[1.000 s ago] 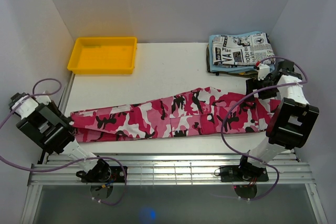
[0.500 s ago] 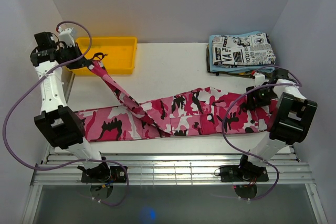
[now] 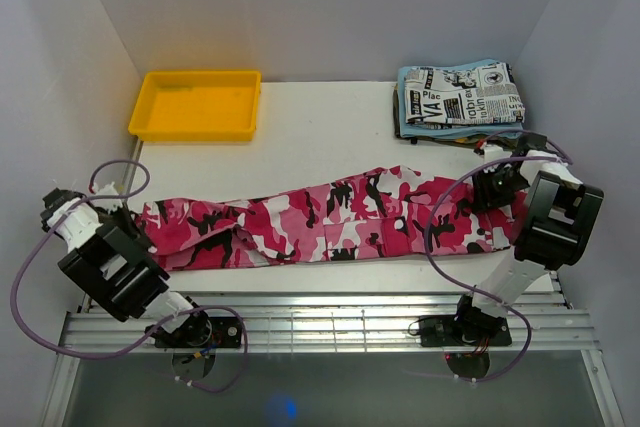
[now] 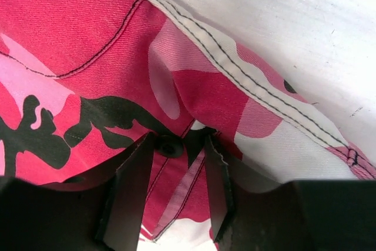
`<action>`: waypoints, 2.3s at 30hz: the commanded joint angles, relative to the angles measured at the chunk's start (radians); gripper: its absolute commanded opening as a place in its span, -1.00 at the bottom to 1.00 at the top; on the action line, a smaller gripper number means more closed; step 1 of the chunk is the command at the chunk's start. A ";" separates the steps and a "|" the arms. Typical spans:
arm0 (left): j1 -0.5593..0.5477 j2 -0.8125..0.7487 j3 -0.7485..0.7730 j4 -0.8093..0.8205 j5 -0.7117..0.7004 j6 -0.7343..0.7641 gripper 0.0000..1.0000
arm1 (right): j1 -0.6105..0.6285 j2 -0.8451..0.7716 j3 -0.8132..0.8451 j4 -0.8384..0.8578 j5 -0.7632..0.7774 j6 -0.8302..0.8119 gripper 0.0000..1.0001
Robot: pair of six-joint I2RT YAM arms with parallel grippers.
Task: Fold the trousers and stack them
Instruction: Fold the trousers
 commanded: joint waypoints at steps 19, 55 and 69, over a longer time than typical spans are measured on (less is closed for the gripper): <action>0.071 -0.022 -0.099 0.186 -0.084 0.399 -1.00 | 0.506 0.174 0.625 -0.194 -0.268 0.038 0.04; 0.071 0.018 -0.086 0.128 -0.050 0.423 -1.00 | 0.676 0.291 0.602 -0.254 -0.175 -0.698 0.03; 0.071 -0.010 -0.092 0.111 -0.039 0.441 -1.00 | 0.696 0.376 0.640 -0.306 -0.013 -0.757 -0.84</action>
